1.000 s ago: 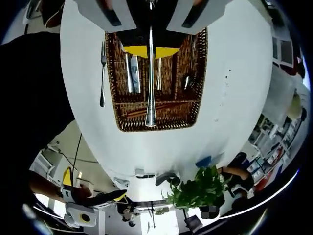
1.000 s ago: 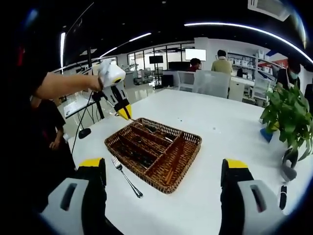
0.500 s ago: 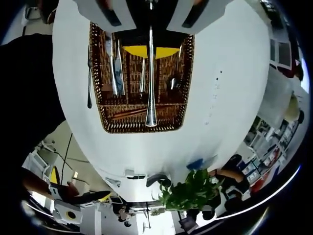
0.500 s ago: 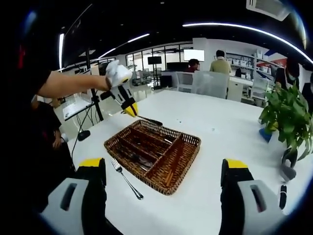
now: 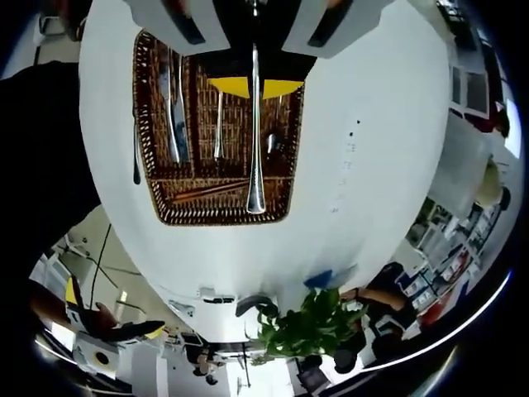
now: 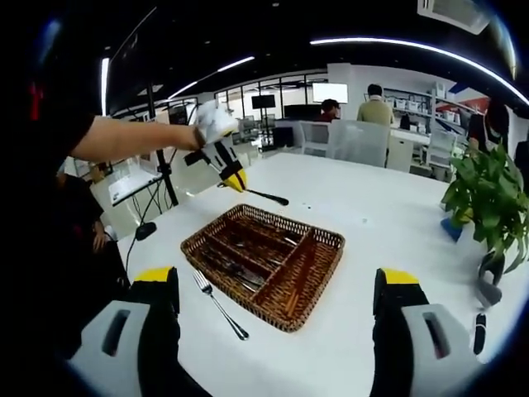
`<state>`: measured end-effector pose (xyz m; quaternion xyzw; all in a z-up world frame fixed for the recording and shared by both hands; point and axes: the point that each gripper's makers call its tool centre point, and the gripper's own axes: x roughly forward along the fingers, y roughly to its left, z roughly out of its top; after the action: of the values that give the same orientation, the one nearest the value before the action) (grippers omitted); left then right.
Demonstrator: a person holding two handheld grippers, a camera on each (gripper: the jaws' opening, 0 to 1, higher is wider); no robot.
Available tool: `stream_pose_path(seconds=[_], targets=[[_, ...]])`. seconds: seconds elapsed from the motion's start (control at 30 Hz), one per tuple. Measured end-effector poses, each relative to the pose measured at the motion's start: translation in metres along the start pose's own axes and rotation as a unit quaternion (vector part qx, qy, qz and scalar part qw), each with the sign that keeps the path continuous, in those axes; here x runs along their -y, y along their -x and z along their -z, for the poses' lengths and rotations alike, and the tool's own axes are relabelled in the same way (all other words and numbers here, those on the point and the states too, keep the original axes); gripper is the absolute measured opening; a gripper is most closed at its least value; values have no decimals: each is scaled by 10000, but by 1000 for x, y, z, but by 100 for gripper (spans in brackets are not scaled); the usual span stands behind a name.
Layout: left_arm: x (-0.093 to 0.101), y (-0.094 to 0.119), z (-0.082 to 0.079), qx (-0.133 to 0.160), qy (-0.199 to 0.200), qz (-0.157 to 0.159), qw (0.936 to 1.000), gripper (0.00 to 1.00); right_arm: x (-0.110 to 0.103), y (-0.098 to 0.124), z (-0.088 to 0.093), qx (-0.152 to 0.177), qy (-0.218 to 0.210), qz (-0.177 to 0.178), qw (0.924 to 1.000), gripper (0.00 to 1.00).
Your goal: Arrange the knives, forks, and spoons in their matching storage slots by inserting each utensil handle-first until every utensil is classified and aligned in the correct compartment
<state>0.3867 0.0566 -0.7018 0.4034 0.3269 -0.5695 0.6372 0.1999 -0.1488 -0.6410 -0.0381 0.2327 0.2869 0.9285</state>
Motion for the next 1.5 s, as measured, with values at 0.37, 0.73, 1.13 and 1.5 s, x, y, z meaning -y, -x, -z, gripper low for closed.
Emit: stream_pose_path(seconds=[0.37,0.73,1.13,1.5], targets=[[-18,0,1,-68,-56,-21,10000,0,-3,0,0,-1,3,-2,10000,99],[-22,-9,6,-73,-70,26,9999,0,0,-3,1,-7,-7,20,10000,99],[-22,-29,17,-168,-124,116,9997,0,2,-2,0,14,-30,87,10000,99],[-18,-51,31,-204,-42,212,9996,0,5,-3,-1,57,-85,113,9999,99]])
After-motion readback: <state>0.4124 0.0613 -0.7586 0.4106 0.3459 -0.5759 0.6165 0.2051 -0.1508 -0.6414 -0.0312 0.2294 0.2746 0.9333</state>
